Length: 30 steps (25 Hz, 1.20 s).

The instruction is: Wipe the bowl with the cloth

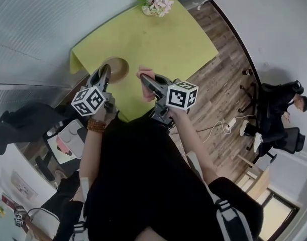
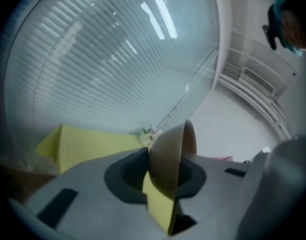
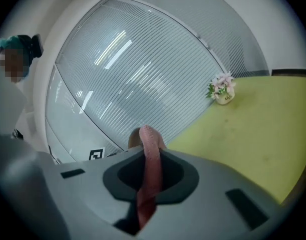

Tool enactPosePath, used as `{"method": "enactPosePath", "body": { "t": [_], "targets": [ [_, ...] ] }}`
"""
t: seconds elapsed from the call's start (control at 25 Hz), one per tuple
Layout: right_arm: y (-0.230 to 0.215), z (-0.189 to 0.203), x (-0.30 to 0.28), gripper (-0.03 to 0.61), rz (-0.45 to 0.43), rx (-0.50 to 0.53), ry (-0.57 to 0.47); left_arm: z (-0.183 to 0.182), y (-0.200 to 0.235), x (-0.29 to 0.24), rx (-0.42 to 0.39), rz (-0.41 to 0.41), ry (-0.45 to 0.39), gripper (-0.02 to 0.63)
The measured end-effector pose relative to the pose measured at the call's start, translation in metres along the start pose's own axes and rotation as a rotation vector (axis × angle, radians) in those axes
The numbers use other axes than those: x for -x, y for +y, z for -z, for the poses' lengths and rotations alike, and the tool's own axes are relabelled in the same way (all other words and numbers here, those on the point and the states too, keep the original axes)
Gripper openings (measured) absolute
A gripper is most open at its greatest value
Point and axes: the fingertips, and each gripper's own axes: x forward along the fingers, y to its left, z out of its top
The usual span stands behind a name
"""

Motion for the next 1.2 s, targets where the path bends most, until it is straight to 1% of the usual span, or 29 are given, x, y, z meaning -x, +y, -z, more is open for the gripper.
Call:
{"method": "enactPosePath", "body": {
  "t": [0.08,0.16,0.24,0.36,0.44,0.6,0.68,0.96,1.08,1.12,1.2],
  "targets": [
    [-0.009,-0.004,0.009,0.021,0.040,0.039,-0.015,0.024,0.022,-0.010,0.104,-0.044,0.063,0.077],
    [-0.015,-0.007,0.013,0.021,0.067,0.071,-0.024,0.050,0.042,-0.020,0.181,-0.079,0.132,0.077],
    [-0.021,-0.009,0.015,0.021,0.082,0.073,-0.031,0.077,0.055,-0.031,0.232,-0.101,0.204,0.077],
    [-0.031,-0.010,0.018,0.021,0.110,0.045,-0.044,0.115,0.066,-0.047,0.287,-0.122,0.302,0.077],
    [-0.038,-0.007,0.020,0.021,0.137,0.051,-0.035,0.139,0.072,-0.057,0.335,-0.135,0.357,0.077],
    [-0.047,-0.004,0.024,0.021,0.166,0.048,-0.016,0.170,0.083,-0.068,0.441,-0.167,0.405,0.077],
    [-0.055,-0.005,0.027,0.021,0.178,0.035,-0.015,0.180,0.088,-0.074,0.466,-0.189,0.429,0.077],
    [-0.073,-0.012,0.023,0.021,0.195,0.014,0.008,0.201,0.098,-0.089,0.487,-0.222,0.483,0.079],
    [-0.073,-0.015,0.014,0.021,0.188,0.020,0.019,0.210,0.102,-0.087,0.497,-0.227,0.520,0.109],
    [-0.073,-0.017,0.012,0.021,0.184,0.023,0.021,0.212,0.103,-0.087,0.512,-0.221,0.524,0.126],
    [-0.072,-0.020,0.008,0.023,0.175,0.028,0.026,0.214,0.104,-0.086,0.550,-0.201,0.521,0.133]
  ]
}}
